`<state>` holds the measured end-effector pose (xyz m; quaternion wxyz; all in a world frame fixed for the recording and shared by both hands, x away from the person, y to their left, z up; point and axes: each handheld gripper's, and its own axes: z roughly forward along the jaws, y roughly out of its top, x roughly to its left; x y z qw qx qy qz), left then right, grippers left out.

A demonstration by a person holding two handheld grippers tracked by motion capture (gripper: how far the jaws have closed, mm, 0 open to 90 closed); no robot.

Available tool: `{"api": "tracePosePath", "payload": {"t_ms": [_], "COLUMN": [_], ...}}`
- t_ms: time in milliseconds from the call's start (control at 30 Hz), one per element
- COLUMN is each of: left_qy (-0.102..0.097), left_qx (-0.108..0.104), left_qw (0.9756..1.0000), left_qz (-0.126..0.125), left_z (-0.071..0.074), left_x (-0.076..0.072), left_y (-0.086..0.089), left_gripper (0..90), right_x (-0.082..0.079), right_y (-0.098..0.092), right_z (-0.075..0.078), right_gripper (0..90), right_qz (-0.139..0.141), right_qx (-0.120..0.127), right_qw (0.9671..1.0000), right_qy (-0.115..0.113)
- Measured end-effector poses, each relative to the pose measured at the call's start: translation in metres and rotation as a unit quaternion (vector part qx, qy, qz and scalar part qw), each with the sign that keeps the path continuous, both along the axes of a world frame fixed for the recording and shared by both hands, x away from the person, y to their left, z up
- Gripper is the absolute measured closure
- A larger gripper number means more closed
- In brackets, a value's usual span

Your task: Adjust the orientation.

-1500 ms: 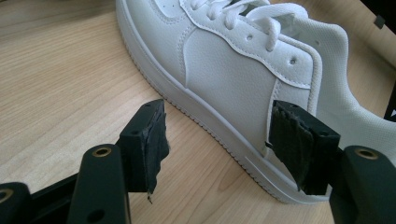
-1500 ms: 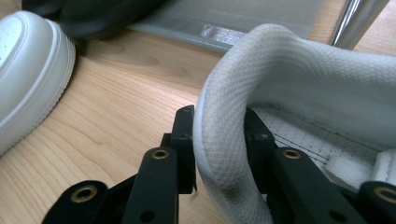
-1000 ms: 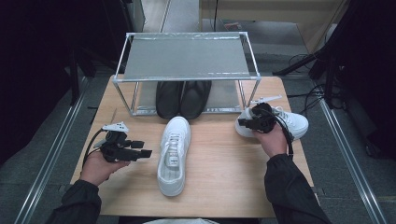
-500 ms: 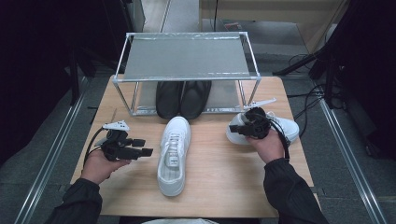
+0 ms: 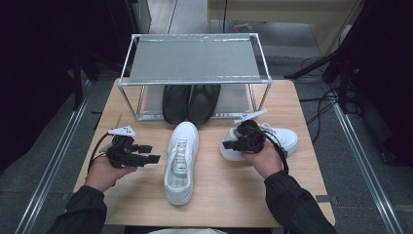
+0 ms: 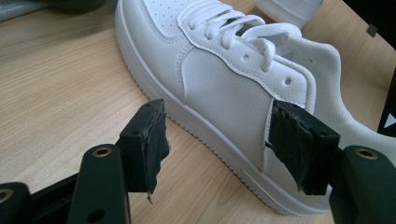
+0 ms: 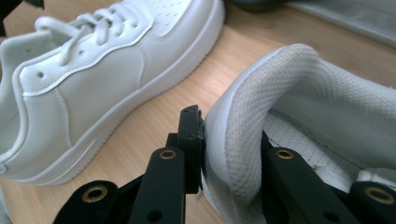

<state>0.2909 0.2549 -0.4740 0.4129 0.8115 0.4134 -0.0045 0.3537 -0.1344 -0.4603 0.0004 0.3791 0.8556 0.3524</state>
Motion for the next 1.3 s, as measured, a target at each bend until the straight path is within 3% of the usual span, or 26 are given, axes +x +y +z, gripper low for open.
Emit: {"api": "tracePosePath", "payload": {"t_ms": [133, 667, 800, 900, 1100, 1167, 1300], "left_qy": [-0.004, -0.005, -0.003, -0.006, -0.007, -0.01, -0.01], "left_qx": [-0.002, 0.0, -0.003, 0.0, -0.002, -0.004, -0.001], "left_qw": [1.0, 1.0, 1.0, 1.0, 1.0, 0.9999, 0.9999], "left_qz": [0.001, -0.001, -0.003, -0.005, -0.005, -0.006, -0.012], "left_z": [0.001, 0.001, 0.0, 0.001, 0.001, 0.001, 0.001], "left_x": [0.0, 0.0, 0.0, -0.001, 0.0, 0.001, 0.004], "left_y": [0.001, 0.0, -0.001, -0.002, -0.002, -0.002, -0.005], "left_gripper": [37.1, 37.1, 37.1, 37.0, 36.9, 36.8, 36.5], "right_x": [-0.007, -0.029, -0.034, -0.034, -0.034, -0.034, -0.034], "right_y": [0.014, 0.054, 0.065, 0.068, 0.065, 0.059, 0.052], "right_z": [-0.004, -0.013, -0.02, -0.026, -0.025, -0.021, -0.015], "right_gripper": [77.2, 77.4, 75.8, 74.6, 69.1, 61.5, 54.6], "right_qz": [0.016, 0.068, 0.085, 0.088, 0.083, 0.078, 0.075], "right_qx": [-0.009, 0.006, -0.006, -0.007, 0.006, 0.022, 0.025], "right_qw": [0.9998, 0.9971, 0.9958, 0.9955, 0.9956, 0.996, 0.9964], "right_qy": [0.005, 0.034, 0.036, 0.036, 0.043, 0.037, 0.029]}}
